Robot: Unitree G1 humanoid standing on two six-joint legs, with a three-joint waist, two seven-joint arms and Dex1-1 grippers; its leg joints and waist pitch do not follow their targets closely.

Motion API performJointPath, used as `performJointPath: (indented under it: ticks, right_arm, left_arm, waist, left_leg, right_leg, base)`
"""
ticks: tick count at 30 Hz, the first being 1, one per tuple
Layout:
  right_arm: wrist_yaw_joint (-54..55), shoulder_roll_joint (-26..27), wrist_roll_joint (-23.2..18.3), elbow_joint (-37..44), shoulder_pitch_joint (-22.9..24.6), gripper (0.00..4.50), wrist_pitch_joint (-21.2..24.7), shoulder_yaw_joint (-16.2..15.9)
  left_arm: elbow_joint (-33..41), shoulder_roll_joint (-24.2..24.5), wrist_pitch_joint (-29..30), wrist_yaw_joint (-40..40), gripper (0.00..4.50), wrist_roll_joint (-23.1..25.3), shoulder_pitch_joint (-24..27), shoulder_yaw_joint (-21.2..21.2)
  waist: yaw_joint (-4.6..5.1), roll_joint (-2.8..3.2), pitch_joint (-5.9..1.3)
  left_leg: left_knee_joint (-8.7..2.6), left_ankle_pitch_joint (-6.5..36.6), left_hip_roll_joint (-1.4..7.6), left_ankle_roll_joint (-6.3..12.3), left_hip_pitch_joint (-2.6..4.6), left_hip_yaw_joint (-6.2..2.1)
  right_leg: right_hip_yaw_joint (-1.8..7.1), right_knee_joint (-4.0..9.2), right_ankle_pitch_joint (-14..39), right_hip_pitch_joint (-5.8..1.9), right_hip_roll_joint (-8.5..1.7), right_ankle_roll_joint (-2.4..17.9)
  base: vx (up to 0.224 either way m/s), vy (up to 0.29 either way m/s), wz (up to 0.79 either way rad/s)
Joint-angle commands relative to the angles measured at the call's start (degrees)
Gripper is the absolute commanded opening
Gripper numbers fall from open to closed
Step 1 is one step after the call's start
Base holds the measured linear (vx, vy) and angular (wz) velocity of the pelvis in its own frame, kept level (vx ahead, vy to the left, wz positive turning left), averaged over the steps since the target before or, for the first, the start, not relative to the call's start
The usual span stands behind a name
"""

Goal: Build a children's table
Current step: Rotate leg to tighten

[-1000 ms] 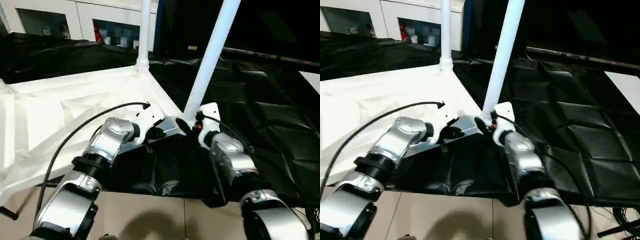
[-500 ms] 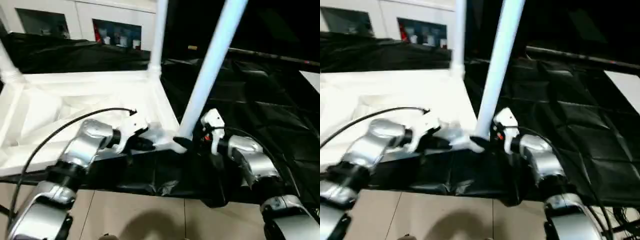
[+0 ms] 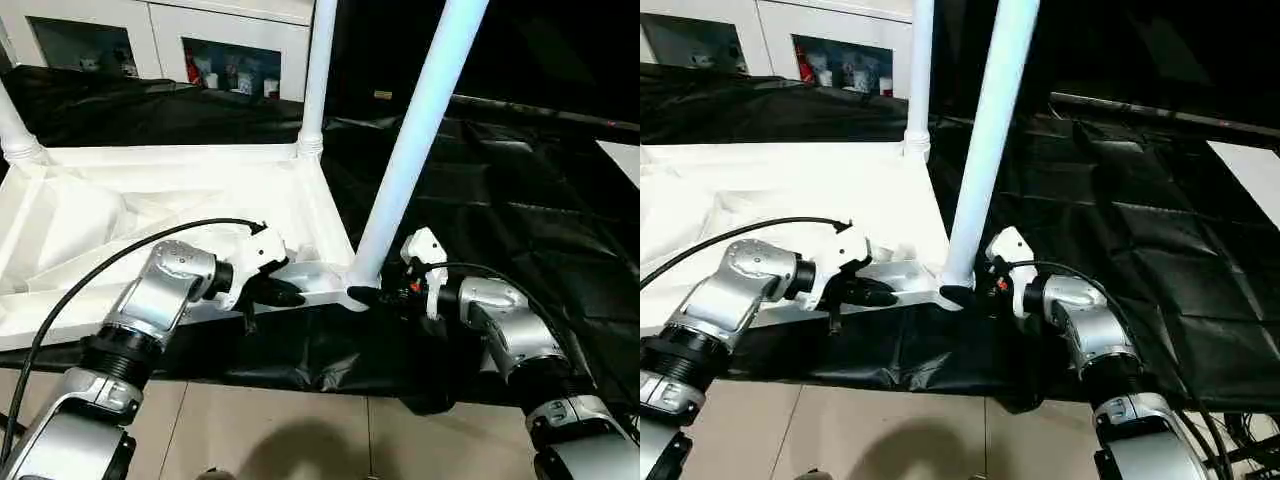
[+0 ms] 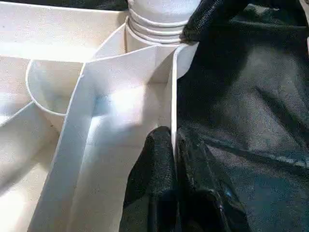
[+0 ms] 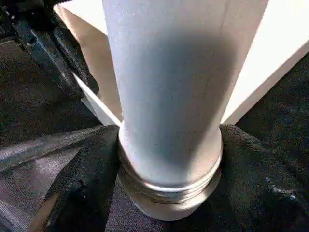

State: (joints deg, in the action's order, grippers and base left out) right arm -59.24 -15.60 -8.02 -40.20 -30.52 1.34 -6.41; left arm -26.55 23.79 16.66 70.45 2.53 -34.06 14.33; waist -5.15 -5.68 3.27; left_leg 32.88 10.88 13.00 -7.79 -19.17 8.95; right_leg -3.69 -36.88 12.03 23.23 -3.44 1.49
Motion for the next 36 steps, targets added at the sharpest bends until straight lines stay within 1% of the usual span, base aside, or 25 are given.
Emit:
performJointPath:
  ticks: [1, 4, 6, 7, 8, 9, 10, 11, 12, 13, 14, 16, 17, 18, 20, 22, 23, 24, 26, 27, 28, 29, 32, 35, 36]
  right_arm:
    - [-1.5, -0.2, -1.0, 1.8, 0.9, 2.73, 0.8, 0.3]
    - [-0.3, 0.3, -0.9, 1.1, 0.9, 2.72, 1.0, 0.7]
    - [6.2, 1.8, -0.1, -1.3, -0.2, 2.72, 0.6, 2.3]
    - [7.1, 2.1, 0.0, -1.7, -0.4, 2.72, 0.6, 2.6]
    - [11.0, 3.1, 0.2, -3.0, -1.1, 2.72, 0.7, 3.6]
    - [17.9, 5.0, -0.3, -4.9, -2.5, 2.72, 1.8, 5.7]
    - [23.8, 7.1, -1.3, -6.4, -3.8, 2.72, 3.5, 7.7]
    - [27.3, 8.4, -1.7, -7.2, -4.6, 2.72, 4.3, 8.7]
    - [28.0, 8.7, -1.8, -7.4, -4.8, 2.72, 4.4, 8.9]
    - [31.9, 10.1, -1.9, -8.3, -5.7, 2.72, 4.7, 9.7]
    - [34.0, 11.3, -2.0, -8.7, -6.3, 2.72, 4.6, 10.1]
    - [36.8, 13.1, -2.1, -9.2, -7.1, 2.71, 4.2, 10.5]
    - [38.2, 14.1, -1.6, -9.5, -7.4, 2.7, 3.6, 10.2]
    - [39.2, 15.8, 1.0, -9.2, -7.3, 2.7, 1.2, 7.8]
    - [39.5, 16.8, 2.9, -9.1, -7.2, 2.7, -0.5, 6.1]
    - [37.6, 17.0, 4.2, -8.8, -6.8, 2.7, -2.7, 4.6]
    - [36.6, 17.0, 4.3, -8.5, -6.5, 2.7, -3.4, 4.3]
    - [35.1, 16.8, 3.4, -7.9, -6.2, 3.05, -4.1, 4.7]
    - [33.8, 16.3, 2.0, -7.4, -6.0, 3.4, -4.6, 5.9]
    - [31.0, 15.3, 0.2, -6.8, -5.8, 3.42, -4.5, 7.0]
    - [29.0, 14.1, -0.2, -6.6, -5.7, 3.42, -4.7, 7.2]
    - [27.8, 13.5, -0.2, -6.5, -5.6, 3.62, -5.0, 7.3]
    - [20.5, 9.2, 0.7, -5.0, -3.9, 3.89, -4.3, 5.6]
    - [15.2, 6.7, -0.1, -3.5, -2.7, 3.89, -3.4, 5.1]
    - [11.4, 4.8, -0.5, -2.6, -1.9, 3.89, -2.6, 4.4]
  left_arm:
    - [1.1, -1.6, -0.5, 1.9, 0.0, -4.6, 1.0, -1.2]
    - [1.2, -2.1, -0.1, 1.2, 0.0, -4.3, 1.1, -1.0]
    - [-0.1, -3.5, 0.2, -2.0, 0.0, -3.1, 0.4, -1.0]
    - [-0.3, -3.7, 0.1, -2.4, 0.0, -2.9, 0.3, -0.9]
    - [-1.4, -4.6, 0.1, -4.6, 0.0, -2.1, -0.3, -0.9]
    - [-3.7, -6.5, -0.2, -8.9, 0.0, -0.8, -1.6, -1.0]
    - [-5.7, -8.5, -0.2, -12.9, 0.0, 0.3, -2.9, -1.1]
    - [-6.9, -10.0, -0.2, -15.5, 0.0, 0.9, -3.7, -1.1]
    - [-7.1, -10.3, -0.2, -16.0, 0.0, 1.1, -3.9, -1.1]
    - [-8.5, -12.0, -0.1, -18.8, 0.0, 1.8, -4.9, -1.1]
    - [-9.4, -13.3, 0.0, -20.9, 0.0, 2.3, -5.6, -1.0]
    - [-10.6, -15.0, -0.1, -23.7, 0.0, 3.0, -6.4, -0.7]
    - [-11.3, -15.9, -0.3, -25.0, 0.0, 3.3, -6.8, -0.4]
    - [-12.1, -17.3, -0.8, -26.7, 0.0, 4.0, -7.2, 0.2]
    - [-12.6, -18.0, -1.3, -27.5, 0.0, 4.6, -7.5, 0.4]
    - [-13.4, -18.2, -2.1, -27.2, 0.0, 4.5, -7.7, 0.1]
    - [-13.6, -18.2, -2.5, -27.0, 0.0, 4.4, -7.7, 0.0]
    - [-13.3, -17.8, -2.6, -26.1, 0.0, 4.2, -7.5, -0.1]
    - [-13.1, -17.1, -3.2, -24.8, 0.0, 3.9, -7.2, 0.0]
    - [-12.5, -16.0, -4.3, -22.6, 0.0, 3.3, -6.6, 0.1]
    - [-12.2, -15.2, -5.5, -21.1, 0.0, 3.0, -6.2, 0.1]
    - [-12.0, -14.8, -6.3, -20.4, 0.0, 2.8, -5.9, 0.1]
    - [-9.7, -12.1, -9.0, -13.9, 0.0, 0.6, -4.0, -0.1]
    - [-7.4, -10.3, -8.7, -9.0, 0.0, -1.3, -2.7, -0.2]
    - [-5.8, -8.9, -7.8, -6.3, 0.0, -2.3, -1.8, -0.5]
  waist:
    - [-0.09, -0.17, -3.38]
    - [-0.06, -0.12, -3.38]
    - [-0.09, -0.11, -3.36]
    - [-0.06, -0.08, -3.32]
    - [0.07, -0.1, -3.24]
    - [0.13, -0.06, -3.22]
    - [0.31, 0.07, -3.23]
    - [0.32, 0.04, -3.24]
    - [0.29, -0.02, -3.42]
    - [0.18, 0.03, -3.53]
    - [0.22, 0.11, -3.62]
    - [0.02, 0.07, -3.75]
    - [0.0, 0.04, -3.78]
    - [-0.08, 0.15, -3.84]
    - [-0.13, 0.1, -3.85]
    - [-0.16, -0.07, -3.71]
    - [-0.22, -0.03, -3.69]
    - [-0.24, -0.05, -3.65]
    - [-0.33, -0.02, -3.68]
    - [-0.31, -0.08, -3.7]
    - [-0.32, -0.16, -3.71]
    - [-0.31, -0.12, -3.71]
    - [-0.37, 0.03, -3.62]
    - [-0.31, 0.08, -3.56]
    - [-0.23, 0.06, -3.52]
  left_leg:
    - [-3.21, 5.2, 0.13, 3.72, -0.85, 0.93]
    - [-3.21, 5.4, 0.1, 3.69, -0.8, 0.95]
    - [-3.24, 5.6, 0.11, 3.38, -0.78, 0.94]
    - [-3.28, 5.7, 0.12, 3.16, -0.76, 0.94]
    - [-3.4, 6.6, 0.04, 2.44, -0.8, 0.89]
    - [-3.41, 6.7, 0.01, 2.15, -0.79, 0.9]
    - [-3.48, 6.9, 0.01, 1.39, -0.54, 0.9]
    - [-3.48, 6.9, -0.07, 1.04, -0.52, 0.87]
    - [-3.51, 6.2, -0.05, 0.47, -0.67, 0.76]
    - [-3.42, 5.8, 0.02, 0.49, -0.65, 0.74]
    - [-3.27, 5.0, -0.12, 0.93, -0.72, 0.9]
    - [-3.18, 3.5, -0.2, 1.42, -0.8, 0.93]
    - [-3.16, 2.9, -0.22, 1.61, -0.88, 0.92]
    - [-3.09, 2.3, -0.2, 1.96, -0.75, 0.96]
    - [-3.06, 1.6, -0.26, 2.27, -0.81, 1.01]
    - [-3.11, 2.8, -0.29, 2.68, -0.77, 1.03]
    - [-3.12, 3.1, -0.27, 2.72, -0.74, 1.06]
    - [-3.16, 3.6, -0.23, 2.83, -0.8, 1.03]
    - [-3.18, 3.7, -0.17, 3.18, -0.84, 0.97]
    - [-3.17, 3.6, -0.19, 3.38, -0.89, 0.98]
    - [-3.13, 3.6, -0.2, 4.06, -0.93, 0.95]
    - [-3.09, 3.3, -0.17, 4.27, -1.0, 0.98]
    - [-3.02, 3.0, -0.17, 5.1, -1.03, 1.04]
    - [-3.19, 4.3, 0.08, 4.95, -0.93, 0.92]
    - [-3.19, 4.8, 0.14, 4.88, -0.79, 0.99]
  right_leg:
    - [2.83, 4.78, 8.6, -3.47, -3.89, 10.2]
    - [2.82, 4.83, 8.8, -3.42, -3.89, 10.3]
    - [2.86, 4.9, 9.6, -3.39, -3.94, 10.1]
    - [2.85, 4.9, 9.9, -3.29, -3.95, 10.1]
    - [2.79, 5.17, 12.5, -3.32, -3.95, 9.4]
    - [2.82, 5.23, 13.1, -3.26, -3.91, 9.1]
    - [2.88, 5.32, 13.9, -3.0, -3.83, 8.8]
    - [2.87, 5.38, 14.5, -3.03, -3.86, 8.6]
    - [2.85, 5.25, 14.2, -3.32, -3.95, 8.2]
    - [2.86, 5.09, 13.0, -3.37, -4.01, 8.2]
    - [2.98, 4.84, 9.6, -3.3, -3.88, 8.7]
    - [2.98, 4.5, 6.2, -3.51, -3.81, 9.0]
    - [2.99, 4.4, 5.0, -3.62, -3.82, 9.1]
    - [2.98, 4.2, 2.9, -3.57, -3.78, 9.5]
    - [2.9, 4.1, 1.1, -3.65, -3.76, 10.1]
    - [2.87, 4.34, 2.5, -3.66, -3.79, 10.0]
    - [2.91, 4.42, 3.1, -3.66, -3.87, 9.9]
    - [2.94, 4.49, 3.9, -3.72, -3.93, 9.6]
    - [2.92, 4.45, 4.2, -3.76, -3.97, 9.4]
    - [2.9, 4.45, 3.9, -3.81, -3.93, 9.4]
    - [2.87, 4.44, 3.4, -3.89, -3.95, 9.7]
    - [2.9, 4.42, 3.0, -3.9, -3.96, 9.8]
    - [2.89, 4.42, 1.9, -3.95, -3.99, 10.8]
    - [2.83, 4.56, 4.3, -3.89, -4.12, 10.9]
    - [2.83, 4.61, 4.8, -3.72, -4.02, 11.0]
  base:
    - [0.0, 0.0, 0.0]
    - [0.0, 0.0, 0.0]
    - [0.0, 0.0, 0.0]
    - [0.0, 0.0, 0.0]
    - [0.0, 0.0, 0.0]
    - [0.0, 0.0, 0.0]
    - [0.0, 0.0, 0.0]
    - [0.0, 0.0, 0.0]
    - [0.0, 0.0, 0.0]
    - [0.0, 0.0, 0.0]
    - [0.0, 0.0, 0.0]
    - [0.0, 0.0, 0.0]
    - [0.0, 0.0, 0.0]
    - [0.0, 0.0, 0.0]
    - [0.0, 0.0, 0.0]
    - [0.0, 0.0, 0.0]
    - [0.0, 0.0, 0.0]
    - [0.0, 0.0, 0.0]
    - [0.0, 0.0, 0.0]
    - [0.0, 0.0, 0.0]
    - [0.0, 0.0, 0.0]
    - [0.0, 0.0, 0.0]
    - [0.0, 0.0, 0.0]
    - [0.0, 0.0, 0.0]
    - [0.0, 0.0, 0.0]
